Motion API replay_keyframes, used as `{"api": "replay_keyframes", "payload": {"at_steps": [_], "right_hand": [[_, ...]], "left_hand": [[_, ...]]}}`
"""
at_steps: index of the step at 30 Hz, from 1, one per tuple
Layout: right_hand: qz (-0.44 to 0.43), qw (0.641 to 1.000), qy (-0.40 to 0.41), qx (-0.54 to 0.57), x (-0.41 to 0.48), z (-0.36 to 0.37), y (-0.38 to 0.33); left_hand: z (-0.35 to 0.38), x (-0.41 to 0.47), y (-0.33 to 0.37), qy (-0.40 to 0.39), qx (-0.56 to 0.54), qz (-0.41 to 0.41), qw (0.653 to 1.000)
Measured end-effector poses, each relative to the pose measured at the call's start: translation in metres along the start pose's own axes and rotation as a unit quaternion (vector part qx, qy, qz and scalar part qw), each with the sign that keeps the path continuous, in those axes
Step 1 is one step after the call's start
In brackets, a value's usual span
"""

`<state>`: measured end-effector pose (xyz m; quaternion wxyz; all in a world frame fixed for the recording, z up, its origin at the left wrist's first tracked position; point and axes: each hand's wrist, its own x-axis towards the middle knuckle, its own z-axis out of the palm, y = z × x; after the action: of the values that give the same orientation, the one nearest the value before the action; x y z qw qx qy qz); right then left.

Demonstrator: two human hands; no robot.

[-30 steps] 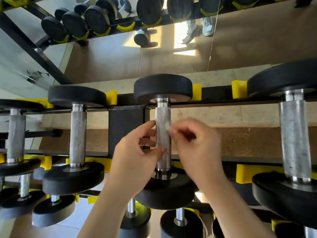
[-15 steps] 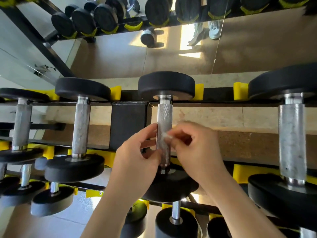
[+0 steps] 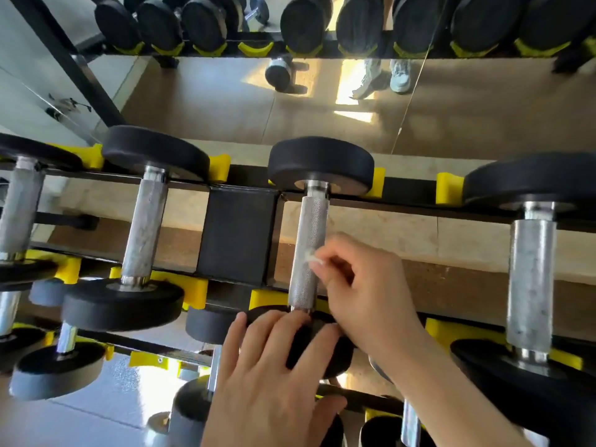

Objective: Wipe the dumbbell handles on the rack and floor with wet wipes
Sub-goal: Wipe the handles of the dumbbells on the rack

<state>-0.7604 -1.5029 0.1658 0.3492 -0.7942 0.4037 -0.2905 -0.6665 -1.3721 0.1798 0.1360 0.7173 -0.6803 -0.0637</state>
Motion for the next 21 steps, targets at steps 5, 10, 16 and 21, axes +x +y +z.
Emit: {"api": "replay_keyframes", "payload": {"at_steps": [5, 10, 16, 21], "right_hand": [[-0.002, 0.999, 0.05, 0.018, 0.029, -0.005, 0.003], [0.001, 0.996, -0.08, 0.036, -0.002, 0.004, -0.007], [-0.061, 0.998, 0.019, -0.005, 0.038, 0.006, -0.01], [-0.104, 0.989, -0.083, -0.067, 0.004, 0.004, -0.012]], "left_hand": [[0.001, 0.011, 0.0, -0.018, -0.009, 0.031, 0.999], [-0.002, 0.011, -0.013, -0.002, -0.103, 0.026, 0.994], [-0.016, 0.008, -0.048, -0.006, -0.284, -0.012, 0.959], [-0.007, 0.011, -0.068, -0.031, -0.43, -0.023, 0.902]]}}
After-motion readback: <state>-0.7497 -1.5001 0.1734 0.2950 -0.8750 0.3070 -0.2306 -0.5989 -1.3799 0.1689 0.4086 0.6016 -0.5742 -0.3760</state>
